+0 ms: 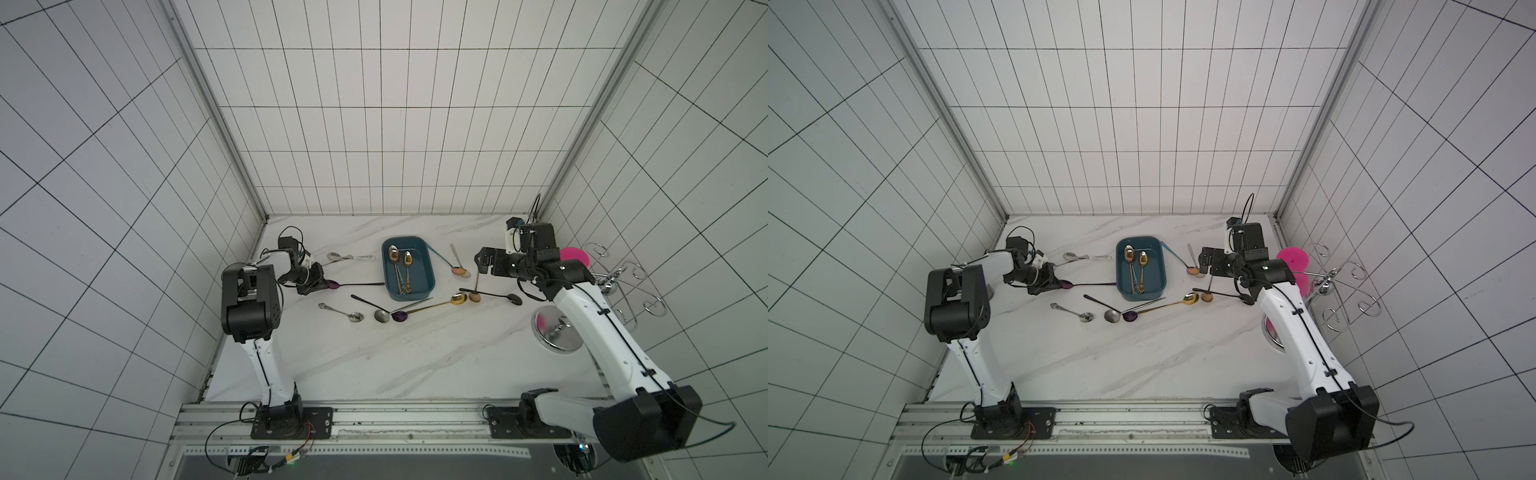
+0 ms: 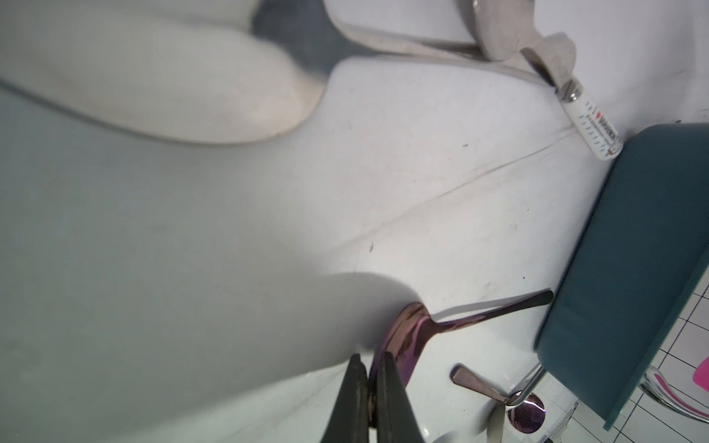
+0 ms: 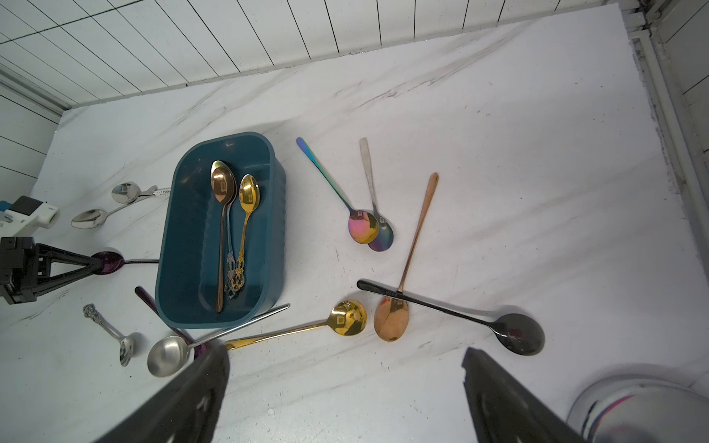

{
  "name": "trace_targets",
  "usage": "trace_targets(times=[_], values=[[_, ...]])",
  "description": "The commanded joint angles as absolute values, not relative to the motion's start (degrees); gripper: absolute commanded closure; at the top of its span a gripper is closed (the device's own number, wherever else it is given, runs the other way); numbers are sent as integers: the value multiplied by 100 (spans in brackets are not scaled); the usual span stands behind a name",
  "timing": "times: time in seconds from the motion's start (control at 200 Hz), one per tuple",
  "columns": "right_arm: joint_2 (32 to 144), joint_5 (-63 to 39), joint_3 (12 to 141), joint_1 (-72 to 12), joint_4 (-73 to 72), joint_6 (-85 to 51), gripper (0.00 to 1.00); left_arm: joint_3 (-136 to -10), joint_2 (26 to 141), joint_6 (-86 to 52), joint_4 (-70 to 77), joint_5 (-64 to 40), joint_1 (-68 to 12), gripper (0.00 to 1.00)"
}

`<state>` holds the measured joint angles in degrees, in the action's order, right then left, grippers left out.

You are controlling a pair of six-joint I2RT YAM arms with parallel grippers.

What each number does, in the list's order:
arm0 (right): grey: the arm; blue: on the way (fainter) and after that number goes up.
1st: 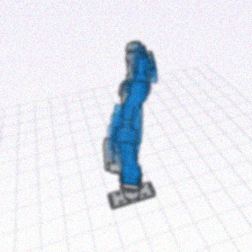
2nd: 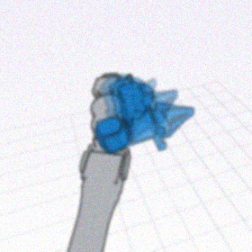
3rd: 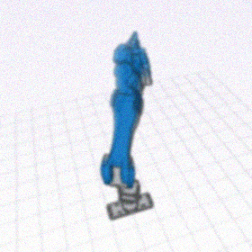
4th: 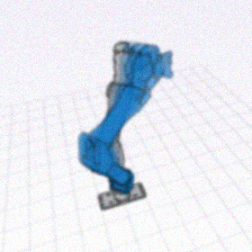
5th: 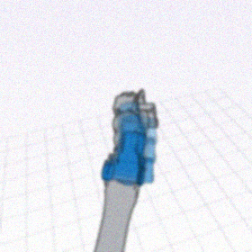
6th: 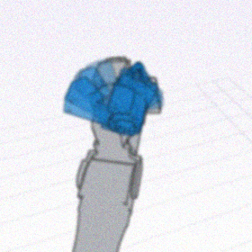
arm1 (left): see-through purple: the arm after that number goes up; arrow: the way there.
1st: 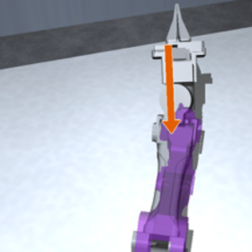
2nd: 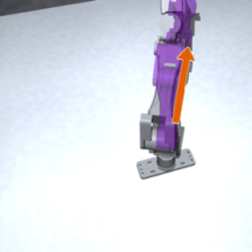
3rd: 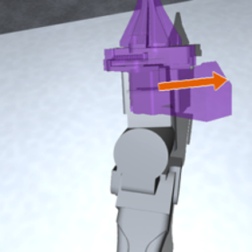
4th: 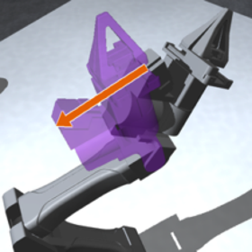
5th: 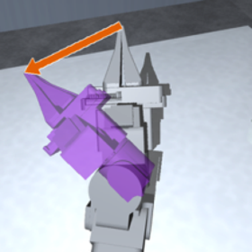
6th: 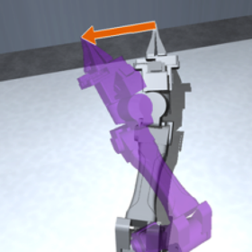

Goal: Put the spoon into the storage box
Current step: Pick up the spoon from the center of the board.

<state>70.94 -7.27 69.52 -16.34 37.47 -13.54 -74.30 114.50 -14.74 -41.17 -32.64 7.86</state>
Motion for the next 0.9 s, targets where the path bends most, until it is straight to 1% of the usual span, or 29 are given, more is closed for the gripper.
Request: trace_targets(times=[0.0,0.02,0.05,0.45,0.68,0.899], values=[[7128,-850,6827,-1599,3674,-1276,1,-7407,11341,-1360,-4120,-3096,747,96],[7132,-857,6825,-1600,3674,-1274,2,-7407,11318,-1347,-4116,-3094,743,97],[7128,-869,6829,-1600,3682,-1274,1,-7406,11262,-1309,-4118,-3082,739,100],[7322,-1490,7088,-1728,3708,-1138,0,-7562,10055,-877,-4275,-2522,724,100],[7649,-1591,7584,-2382,3929,-645,2,-8083,9483,-105,-4748,-2575,653,100],[8053,-1529,8108,-3183,4152,-184,3,-8728,9382,453,-5391,-2739,534,100]])
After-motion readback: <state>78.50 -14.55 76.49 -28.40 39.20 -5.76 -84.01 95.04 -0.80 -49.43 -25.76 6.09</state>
